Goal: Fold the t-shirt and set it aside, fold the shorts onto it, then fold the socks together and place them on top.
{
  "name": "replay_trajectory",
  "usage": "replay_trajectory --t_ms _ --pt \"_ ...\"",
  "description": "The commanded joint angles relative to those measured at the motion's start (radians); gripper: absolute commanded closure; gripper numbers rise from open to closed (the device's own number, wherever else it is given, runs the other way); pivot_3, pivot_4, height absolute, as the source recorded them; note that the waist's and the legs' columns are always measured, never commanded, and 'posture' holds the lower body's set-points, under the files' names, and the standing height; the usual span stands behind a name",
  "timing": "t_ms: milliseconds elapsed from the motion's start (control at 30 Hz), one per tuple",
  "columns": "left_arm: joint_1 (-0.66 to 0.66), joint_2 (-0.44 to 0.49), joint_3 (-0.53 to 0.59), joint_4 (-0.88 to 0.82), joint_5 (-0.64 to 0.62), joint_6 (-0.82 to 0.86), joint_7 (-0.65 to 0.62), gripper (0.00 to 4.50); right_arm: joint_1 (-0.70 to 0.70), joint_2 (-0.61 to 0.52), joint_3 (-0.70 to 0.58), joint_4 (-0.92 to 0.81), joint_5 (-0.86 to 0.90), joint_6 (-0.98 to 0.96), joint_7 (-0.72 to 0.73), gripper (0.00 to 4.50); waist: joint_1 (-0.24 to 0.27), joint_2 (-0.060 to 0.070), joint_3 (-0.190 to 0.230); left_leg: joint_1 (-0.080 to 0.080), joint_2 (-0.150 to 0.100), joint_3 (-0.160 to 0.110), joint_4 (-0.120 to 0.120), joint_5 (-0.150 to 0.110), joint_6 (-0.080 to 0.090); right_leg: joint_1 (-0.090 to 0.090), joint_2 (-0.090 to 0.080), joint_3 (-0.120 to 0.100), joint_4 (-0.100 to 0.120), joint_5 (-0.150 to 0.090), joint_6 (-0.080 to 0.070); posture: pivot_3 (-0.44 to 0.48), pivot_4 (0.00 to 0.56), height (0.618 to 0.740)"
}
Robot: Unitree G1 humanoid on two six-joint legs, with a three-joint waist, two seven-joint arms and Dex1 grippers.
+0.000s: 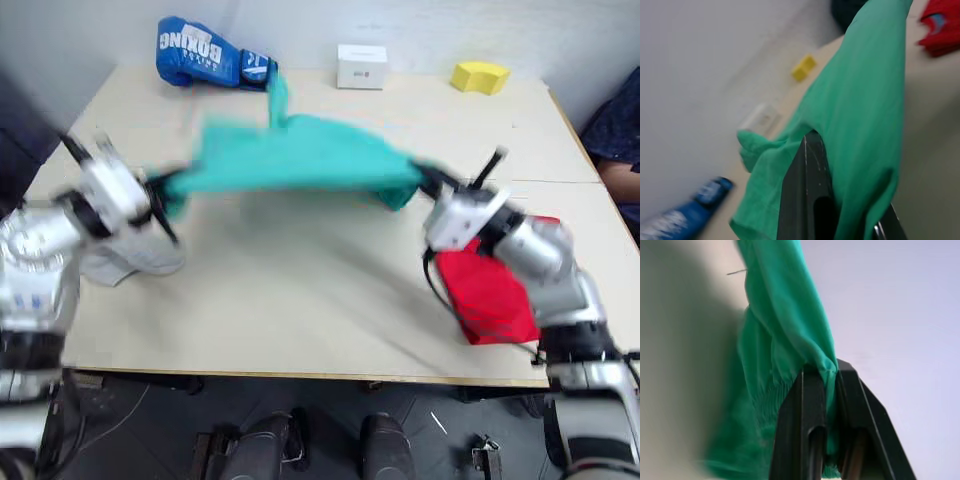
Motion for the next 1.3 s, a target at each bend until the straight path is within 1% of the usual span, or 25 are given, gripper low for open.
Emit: replay_trajectory --t_ms 33,67,100,167,233,300,400,533,600,733,800,867,900,933,1000,1067,1100,1133,1200,1267,1300 --pt "0.270 0.151 0.135 -0.263 -0.163 0.295 -0.117 4.48 0.171 -0.060 0.034 -0.041 0.203 0.026 0.200 4.50 0.003 0.001 0.001 0.005 0.001 -0.002 -0.001 0.000 0.000 0.005 0.000 0.000 -0.004 0.000 0.000 0.000 0.150 0.740" --pt "0.343 0.189 0.167 -0.309 -0.203 0.377 -0.139 4.48 0.215 -0.073 0.040 -0.044 0.243 0.064 0.250 4.50 0.009 0.004 0.003 0.012 0.001 -0.002 -0.003 -0.003 -0.001 0.011 0.000 0.000 -0.008 0.000 -0.001 0.000 0.150 0.740" --pt "0.422 0.232 0.206 -0.358 -0.279 0.505 -0.160 4.48 0.258 -0.091 0.051 -0.049 0.286 0.106 0.312 4.50 0.011 0.006 0.004 0.018 0.000 -0.002 -0.004 -0.006 -0.005 0.017 0.000 0.001 -0.010 0.000 -0.001 0.000 0.150 0.740" --pt "0.514 0.278 0.262 -0.420 -0.362 0.660 -0.184 4.48 0.304 -0.111 0.059 -0.058 0.338 0.142 0.397 4.50 0.012 0.007 0.003 0.018 0.001 -0.005 -0.004 -0.009 -0.002 0.017 0.001 0.012 -0.010 -0.001 -0.002 0.000 0.150 0.740" --pt "0.641 0.328 0.288 -0.484 -0.346 0.762 -0.232 4.48 0.344 -0.136 0.057 -0.058 0.349 0.185 0.447 4.50 0.011 0.005 0.002 0.020 0.001 -0.008 -0.006 -0.008 -0.004 0.017 0.006 0.024 -0.010 -0.004 -0.007 0.000 0.150 0.740" --pt "0.710 0.351 0.301 -0.522 -0.319 0.797 -0.260 4.48 0.368 -0.147 0.045 -0.059 0.350 0.206 0.470 4.50 0.010 0.005 0.001 0.022 0.001 -0.008 -0.012 -0.006 -0.008 0.017 0.007 0.025 -0.012 -0.007 -0.011 0.000 0.150 0.740" --pt "0.684 0.346 0.303 -0.537 -0.349 0.826 -0.256 4.48 0.401 -0.160 0.020 -0.095 0.369 0.258 0.495 4.50 0.014 0.005 0.001 0.023 0.004 -0.008 -0.016 -0.001 -0.020 0.013 0.008 0.023 -0.009 -0.008 -0.013 0.000 0.150 0.740" --pt "0.581 0.383 0.282 -0.509 -0.361 0.836 -0.302 4.48 0.445 -0.189 -0.021 -0.175 0.417 0.347 0.505 4.50 0.017 0.005 0.001 0.023 0.011 -0.008 -0.016 -0.001 -0.025 0.013 0.016 0.022 -0.008 -0.010 -0.017 0.000 0.150 0.740" --pt "0.496 0.405 0.271 -0.465 -0.362 0.821 -0.332 4.48 0.466 -0.202 -0.047 -0.242 0.471 0.431 0.498 4.50 0.019 0.005 0.001 0.023 0.012 -0.008 -0.016 -0.001 -0.027 0.013 0.018 0.021 -0.008 -0.010 -0.017 0.000 0.150 0.740" --pt "0.209 0.426 0.188 -0.294 -0.349 0.752 -0.394 4.48 0.473 -0.217 -0.112 -0.385 0.595 0.636 0.477 4.50 0.031 0.004 0.001 0.023 0.013 -0.007 -0.016 -0.001 -0.027 0.011 0.018 0.021 -0.006 -0.010 -0.018 0.000 0.150 0.740" --pt "-0.025 0.409 0.073 -0.148 -0.279 0.692 -0.445 4.48 0.442 -0.221 -0.142 -0.449 0.670 0.763 0.452 4.50 0.036 0.004 0.001 0.022 0.013 -0.006 -0.016 0.000 -0.027 0.009 0.017 0.022 -0.005 -0.010 -0.018 0.000 0.150 0.740" --pt "-0.281 0.373 -0.077 0.023 -0.178 0.643 -0.541 4.48 0.395 -0.224 -0.160 -0.499 0.749 0.901 0.427 4.50 0.037 0.003 0.001 0.020 0.013 -0.006 -0.015 0.001 -0.028 0.007 0.018 0.021 -0.002 -0.010 -0.018 0.000 0.150 0.740" --pt "-0.369 0.351 -0.131 0.089 -0.130 0.617 -0.575 4.48 0.375 -0.226 -0.161 -0.512 0.757 0.943 0.422 4.50 0.040 0.004 0.000 0.018 0.013 -0.006 -0.014 0.001 -0.028 0.005 0.018 0.021 -0.001 -0.009 -0.018 0.000 0.150 0.740" --pt "-0.490 0.302 -0.200 0.199 -0.053 0.558 -0.609 4.48 0.339 -0.223 -0.159 -0.515 0.756 0.982 0.409 4.50 0.043 0.003 0.000 0.019 0.012 -0.006 -0.014 0.003 -0.025 0.006 0.018 0.021 0.000 -0.010 -0.018 0.000 0.150 0.740" --pt "-0.679 0.209 -0.303 0.405 0.071 0.448 -0.672 4.48 0.268 -0.211 -0.153 -0.507 0.742 1.046 0.379 4.50 0.052 0.003 0.000 0.018 0.012 -0.005 -0.013 0.004 -0.022 0.005 0.020 0.020 -0.001 -0.010 -0.018 0.000 0.150 0.740" --pt "-0.844 0.102 -0.378 0.642 0.183 0.307 -0.710 4.48 0.183 -0.189 -0.133 -0.473 0.703 1.086 0.348 4.50 0.058 0.001 0.000 0.016 0.012 -0.002 -0.010 0.003 -0.020 0.002 0.023 0.019 0.001 -0.009 -0.018 0.000 0.150 0.740" --pt "-0.916 0.044 -0.399 0.768 0.229 0.221 -0.708 4.48 0.139 -0.173 -0.120 -0.447 0.680 1.106 0.325 4.50 0.058 0.001 0.000 0.015 0.012 0.001 -0.007 0.002 -0.018 0.001 0.024 0.018 0.004 -0.009 -0.018 0.000 0.150 0.740" --pt "-0.969 -0.002 -0.409 0.871 0.266 0.148 -0.690 4.48 0.108 -0.159 -0.110 -0.426 0.663 1.124 0.308 4.50 0.058 0.000 0.000 0.013 0.012 0.002 -0.004 0.001 -0.017 -0.002 0.024 0.019 0.006 -0.009 -0.018 0.000 0.150 0.740" --pt "-1.064 -0.088 -0.421 1.071 0.342 0.020 -0.598 4.48 0.054 -0.132 -0.088 -0.381 0.634 1.166 0.289 4.50 0.056 -0.001 0.000 0.006 0.012 0.004 0.002 0.000 -0.014 -0.007 0.023 0.020 0.009 -0.009 -0.016 0.000 0.150 0.740" --pt "-1.126 -0.150 -0.425 1.215 0.410 -0.103 -0.491 4.48 0.022 -0.119 -0.063 -0.347 0.582 1.172 0.289 4.50 0.051 -0.002 0.001 -0.002 0.011 0.004 0.007 0.000 -0.011 -0.013 0.022 0.019 0.010 -0.007 -0.013 0.000 0.150 0.740" --pt "-1.151 -0.185 -0.424 1.273 0.436 -0.146 -0.438 4.48 0.008 -0.105 -0.050 -0.318 0.550 1.161 0.279 4.50 0.050 -0.002 0.001 -0.002 0.011 0.004 0.008 -0.001 -0.010 -0.012 0.021 0.019 0.010 -0.006 -0.012 0.000 0.150 0.740"
